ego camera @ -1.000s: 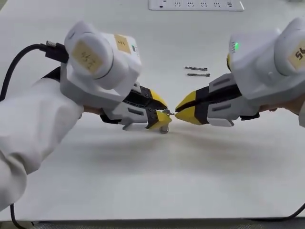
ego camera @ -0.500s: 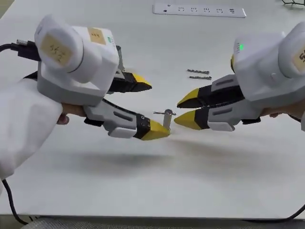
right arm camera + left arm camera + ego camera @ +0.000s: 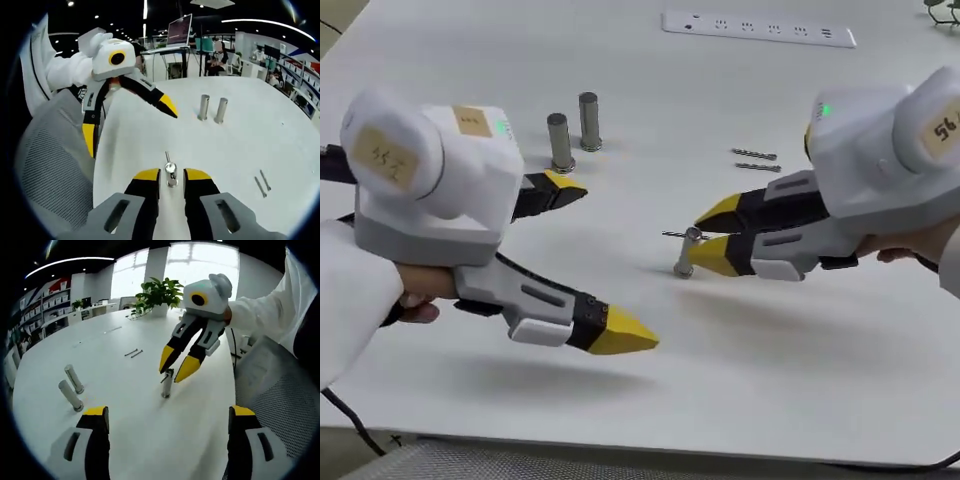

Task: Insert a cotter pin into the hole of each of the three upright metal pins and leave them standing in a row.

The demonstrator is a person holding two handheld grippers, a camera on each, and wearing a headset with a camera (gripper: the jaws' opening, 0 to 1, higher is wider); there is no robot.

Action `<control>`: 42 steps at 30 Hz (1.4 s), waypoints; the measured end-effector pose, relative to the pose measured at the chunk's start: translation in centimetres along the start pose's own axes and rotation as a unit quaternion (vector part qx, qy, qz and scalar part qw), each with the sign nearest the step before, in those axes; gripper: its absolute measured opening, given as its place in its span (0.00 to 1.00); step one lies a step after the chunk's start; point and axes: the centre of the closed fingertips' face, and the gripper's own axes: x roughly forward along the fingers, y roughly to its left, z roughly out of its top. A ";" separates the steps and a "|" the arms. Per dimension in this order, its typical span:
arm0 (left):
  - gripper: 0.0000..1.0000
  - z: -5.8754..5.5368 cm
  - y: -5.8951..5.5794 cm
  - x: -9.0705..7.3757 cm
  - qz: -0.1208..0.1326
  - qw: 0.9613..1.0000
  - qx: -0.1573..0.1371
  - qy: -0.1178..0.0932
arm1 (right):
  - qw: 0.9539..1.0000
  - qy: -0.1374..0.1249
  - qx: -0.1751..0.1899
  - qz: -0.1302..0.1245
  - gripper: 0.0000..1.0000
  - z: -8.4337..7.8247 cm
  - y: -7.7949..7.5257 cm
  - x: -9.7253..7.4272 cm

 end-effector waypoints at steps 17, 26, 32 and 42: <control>0.99 -2.3 0.6 -1.9 0.028 0.999 -0.031 0.010 | 0.999 0.019 -0.024 0.010 0.04 -0.5 0.3 0.7; 0.99 -2.2 1.7 -3.8 0.071 0.995 -0.067 -0.025 | 0.999 0.006 -0.036 -0.002 0.04 1.6 -2.2 1.3; 0.99 -2.4 2.4 -5.1 0.098 0.990 -0.095 -0.039 | 0.999 -0.003 -0.046 -0.002 0.04 3.2 -2.7 2.7; 0.96 -2.8 2.6 -5.9 0.110 0.989 -0.096 -0.032 | 0.999 -0.001 -0.048 0.005 0.04 4.1 -3.6 4.8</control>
